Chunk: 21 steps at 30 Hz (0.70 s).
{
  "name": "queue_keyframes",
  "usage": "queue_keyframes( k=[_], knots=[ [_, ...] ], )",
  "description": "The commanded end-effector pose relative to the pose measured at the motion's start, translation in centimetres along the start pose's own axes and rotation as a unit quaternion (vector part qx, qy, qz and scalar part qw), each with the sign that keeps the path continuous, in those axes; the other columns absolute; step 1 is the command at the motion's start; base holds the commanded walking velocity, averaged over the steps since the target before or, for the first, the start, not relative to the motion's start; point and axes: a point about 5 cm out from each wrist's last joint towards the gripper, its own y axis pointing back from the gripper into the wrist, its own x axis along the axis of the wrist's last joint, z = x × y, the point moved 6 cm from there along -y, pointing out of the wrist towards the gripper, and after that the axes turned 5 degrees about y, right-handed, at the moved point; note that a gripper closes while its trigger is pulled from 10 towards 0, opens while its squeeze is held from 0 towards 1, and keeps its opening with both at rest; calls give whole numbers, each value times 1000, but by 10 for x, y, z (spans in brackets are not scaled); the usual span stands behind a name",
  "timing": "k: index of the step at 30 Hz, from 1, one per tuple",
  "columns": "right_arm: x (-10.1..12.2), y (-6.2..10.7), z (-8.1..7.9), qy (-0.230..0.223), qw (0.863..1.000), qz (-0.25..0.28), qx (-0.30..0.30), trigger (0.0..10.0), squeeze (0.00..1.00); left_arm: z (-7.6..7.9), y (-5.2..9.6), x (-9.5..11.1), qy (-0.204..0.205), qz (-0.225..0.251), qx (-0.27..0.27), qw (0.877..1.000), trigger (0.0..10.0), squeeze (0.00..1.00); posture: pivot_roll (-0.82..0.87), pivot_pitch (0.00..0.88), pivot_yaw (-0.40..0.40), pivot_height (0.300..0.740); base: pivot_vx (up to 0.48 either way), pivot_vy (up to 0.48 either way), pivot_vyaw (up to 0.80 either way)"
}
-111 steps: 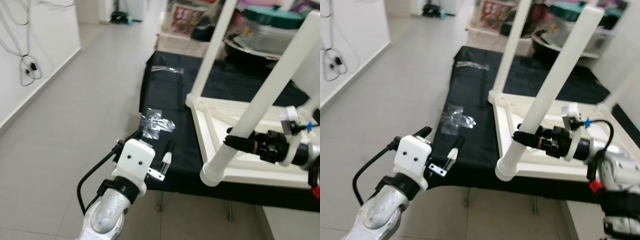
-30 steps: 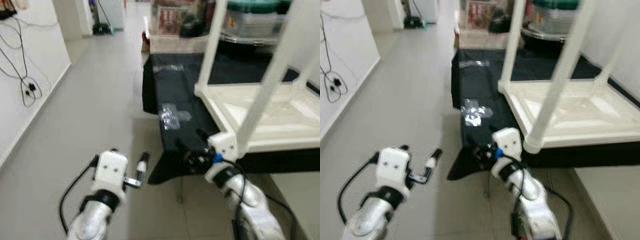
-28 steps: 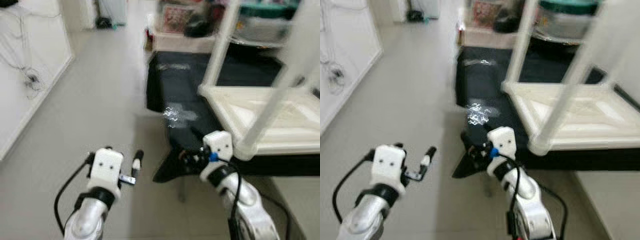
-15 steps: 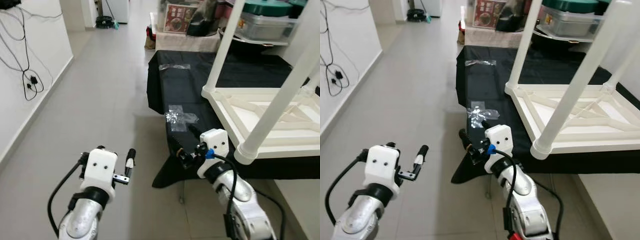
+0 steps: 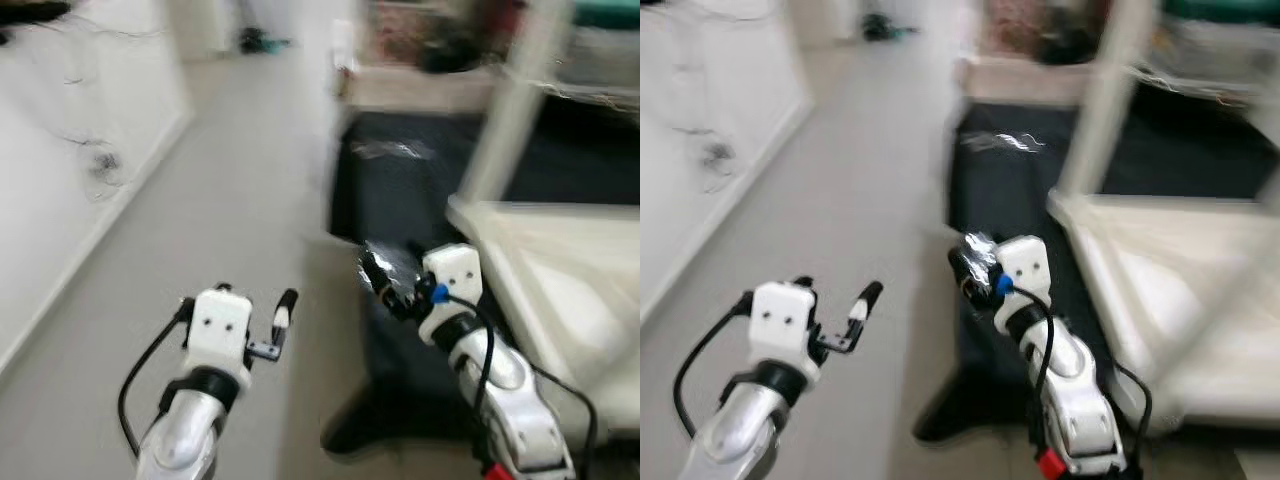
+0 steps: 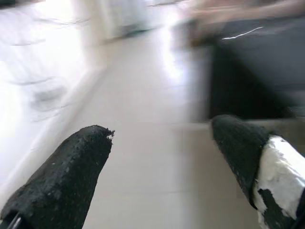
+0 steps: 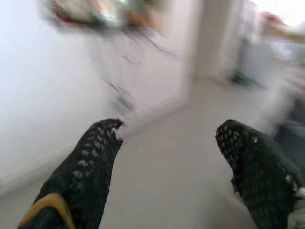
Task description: Building children table
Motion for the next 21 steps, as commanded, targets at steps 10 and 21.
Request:
queue_keyframes(
  k=[10, 21],
  knots=[
    [-20, -7, 44, 72, 992, -80, -73, 10000, 0, 11, 0, 2, 11, 2, -13, 1000, 10000, 0, 92, 98, -81, 740, 0, 0, 0],
    [-29, -11, 127, 96, 957, -165, -217, 10000, 0, 17, 1, 1, 12, -3, -33, 999, 10000, 0, 93, 104, -84, 740, 0, 0, -386]
  ],
)
